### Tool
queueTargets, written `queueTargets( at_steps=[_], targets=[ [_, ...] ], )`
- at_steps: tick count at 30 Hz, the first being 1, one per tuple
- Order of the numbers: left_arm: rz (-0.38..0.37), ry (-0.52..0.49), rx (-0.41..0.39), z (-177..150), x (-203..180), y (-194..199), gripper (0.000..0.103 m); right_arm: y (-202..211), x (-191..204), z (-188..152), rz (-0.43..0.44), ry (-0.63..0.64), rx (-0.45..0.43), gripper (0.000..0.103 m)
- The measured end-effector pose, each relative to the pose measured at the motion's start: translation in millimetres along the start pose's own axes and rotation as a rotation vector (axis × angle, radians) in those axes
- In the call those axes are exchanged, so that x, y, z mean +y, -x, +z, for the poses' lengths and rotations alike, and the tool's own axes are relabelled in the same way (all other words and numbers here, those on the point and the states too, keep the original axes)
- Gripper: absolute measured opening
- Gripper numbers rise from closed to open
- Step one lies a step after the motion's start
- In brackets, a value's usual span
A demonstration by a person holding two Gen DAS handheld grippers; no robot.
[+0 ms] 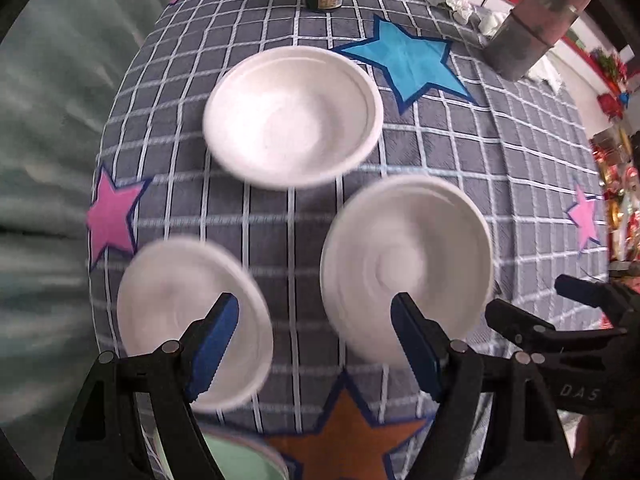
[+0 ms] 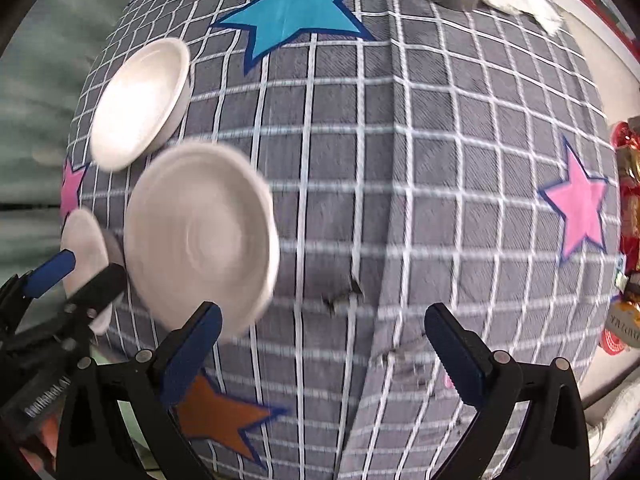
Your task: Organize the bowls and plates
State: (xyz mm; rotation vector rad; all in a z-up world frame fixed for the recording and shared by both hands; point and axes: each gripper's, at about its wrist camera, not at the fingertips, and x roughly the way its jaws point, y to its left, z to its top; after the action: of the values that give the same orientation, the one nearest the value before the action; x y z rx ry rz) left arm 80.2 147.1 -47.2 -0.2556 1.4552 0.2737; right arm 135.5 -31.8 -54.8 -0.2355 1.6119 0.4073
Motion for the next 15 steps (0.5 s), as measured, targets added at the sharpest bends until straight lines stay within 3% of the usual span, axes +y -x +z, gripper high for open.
queueTargets(
  at_steps=[7, 10, 14, 15],
  targets=[
    [0.016, -0.037, 0.047, 26, -5, -36, 0.081, -22, -11, 29, 0.042, -0.022, 0.02, 0.099],
    [-0.009, -0.031, 0.086, 30, -9, -50, 0.076, -28, -9, 38, 0.058, -0.015, 0.037, 0.069],
    [-0.041, -0.021, 0.127, 31, -11, -65, 0.058, -45, 2, 42, 0.117, -0.02, 0.063, 0.049],
    [-0.049, -0.017, 0.137, 30, -11, -68, 0.05, -46, 3, 42, 0.121, -0.013, 0.061, 0.049]
  ],
)
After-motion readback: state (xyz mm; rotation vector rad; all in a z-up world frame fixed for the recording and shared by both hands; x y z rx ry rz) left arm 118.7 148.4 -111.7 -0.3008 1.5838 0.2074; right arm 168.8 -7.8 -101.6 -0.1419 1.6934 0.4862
